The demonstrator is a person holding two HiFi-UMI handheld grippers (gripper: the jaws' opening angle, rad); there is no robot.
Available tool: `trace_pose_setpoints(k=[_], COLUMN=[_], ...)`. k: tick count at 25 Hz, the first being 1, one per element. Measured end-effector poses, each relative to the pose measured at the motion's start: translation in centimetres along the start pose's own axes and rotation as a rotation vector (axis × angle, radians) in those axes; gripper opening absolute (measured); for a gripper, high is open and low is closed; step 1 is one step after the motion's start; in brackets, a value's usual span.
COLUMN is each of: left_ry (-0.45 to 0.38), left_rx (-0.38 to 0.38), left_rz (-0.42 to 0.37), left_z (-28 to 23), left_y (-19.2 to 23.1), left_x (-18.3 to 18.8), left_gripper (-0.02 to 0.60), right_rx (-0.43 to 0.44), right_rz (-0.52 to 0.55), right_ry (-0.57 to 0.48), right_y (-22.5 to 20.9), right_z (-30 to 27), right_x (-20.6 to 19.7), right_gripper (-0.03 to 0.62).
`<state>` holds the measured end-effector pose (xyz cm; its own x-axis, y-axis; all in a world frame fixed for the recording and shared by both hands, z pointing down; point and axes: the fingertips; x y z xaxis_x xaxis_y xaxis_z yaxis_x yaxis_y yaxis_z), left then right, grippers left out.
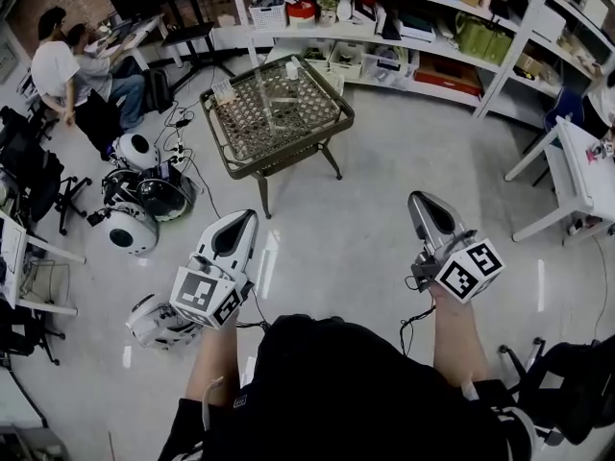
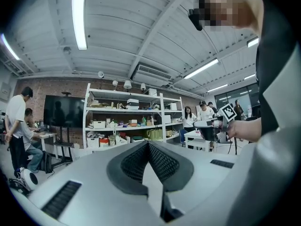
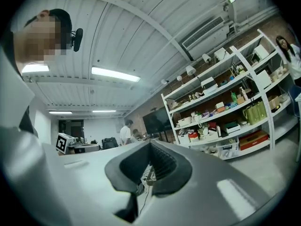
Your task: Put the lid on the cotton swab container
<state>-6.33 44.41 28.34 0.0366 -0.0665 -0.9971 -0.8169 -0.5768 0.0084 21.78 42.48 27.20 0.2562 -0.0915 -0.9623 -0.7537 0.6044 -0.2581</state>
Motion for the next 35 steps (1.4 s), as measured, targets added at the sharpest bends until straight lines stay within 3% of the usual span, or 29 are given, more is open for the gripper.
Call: trace_pose_setpoints(k=[15,25,35], left_ry=[0.024,0.047,0.042], left_rx=[-0.024,-0.039,-0.057], left_rz=[0.053,0.114,0.143], left_z=[-4.2,-11.3,-17.3], left_y=[0.9,8.5,17.2], left_x=[-2.2,-4.3,-4.2], left_gripper=[0.005,0.005,0.005], right_rx=[-0.059,-0.07,0.013], right_rz=[-0.024,-0.042,-0.029], right_ry=[0.023,0.085,0.169], right_y=[-4.0,-8.3,-9.0], right_z=[0.0,-9.4,-22.5], right_x=[-1.4,-3.4,-5.0], right_gripper=[0.008,0.008,0.008])
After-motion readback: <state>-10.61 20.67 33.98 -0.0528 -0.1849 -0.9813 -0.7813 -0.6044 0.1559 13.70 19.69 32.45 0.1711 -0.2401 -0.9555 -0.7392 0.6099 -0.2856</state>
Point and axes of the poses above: the fingertips, and each gripper's own axes: z backward along the fingers, y to its left, x out of its top, and after that the axes turned 2 degrees about z, right-handed
